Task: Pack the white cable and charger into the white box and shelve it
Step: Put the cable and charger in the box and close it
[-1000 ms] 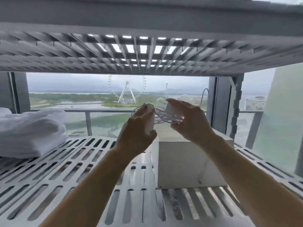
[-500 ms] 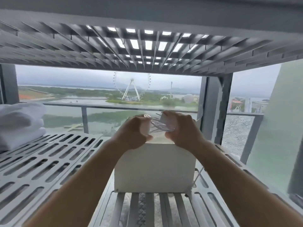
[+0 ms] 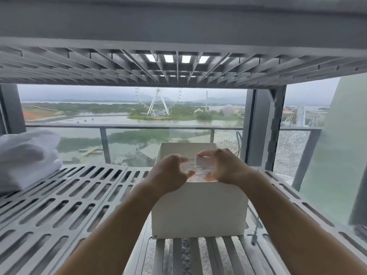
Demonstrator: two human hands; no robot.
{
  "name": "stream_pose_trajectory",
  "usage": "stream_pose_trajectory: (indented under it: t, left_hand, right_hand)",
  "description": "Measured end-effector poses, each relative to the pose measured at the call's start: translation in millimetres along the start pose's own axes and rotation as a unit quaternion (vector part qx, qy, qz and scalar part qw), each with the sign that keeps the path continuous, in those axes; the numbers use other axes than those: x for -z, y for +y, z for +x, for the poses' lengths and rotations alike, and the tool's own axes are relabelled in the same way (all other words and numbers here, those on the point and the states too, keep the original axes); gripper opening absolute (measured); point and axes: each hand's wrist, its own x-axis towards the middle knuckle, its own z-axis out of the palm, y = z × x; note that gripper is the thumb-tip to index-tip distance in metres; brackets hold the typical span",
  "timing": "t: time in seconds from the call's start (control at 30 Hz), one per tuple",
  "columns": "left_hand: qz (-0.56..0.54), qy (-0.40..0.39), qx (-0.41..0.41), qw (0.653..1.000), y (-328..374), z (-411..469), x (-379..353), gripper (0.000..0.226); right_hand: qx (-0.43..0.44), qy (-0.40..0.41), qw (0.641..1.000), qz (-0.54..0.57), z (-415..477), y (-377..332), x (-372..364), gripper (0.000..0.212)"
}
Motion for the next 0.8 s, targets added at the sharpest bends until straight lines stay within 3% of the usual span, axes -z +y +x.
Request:
stream_pose_trajectory:
  t: [0.2,0.4,0.8]
  left_hand:
    - [0.007,0.041,-0.036,0.998,0,0,-2,0.040]
    - [0.000,0.076,-0.058,0.995,1,-6,-2,0.031]
    - [-0.007,0.072,-0.058,0.996,18,-9,-3,0.029]
  right_hand:
    - [0.022,0.066,0.997,0.043,-11,1,4,0.063]
    - [0.032,0.152,0.984,0.093,-26,4,4,0.042]
    - [0.046,0.146,0.984,0.094,-52,32,22,0.028]
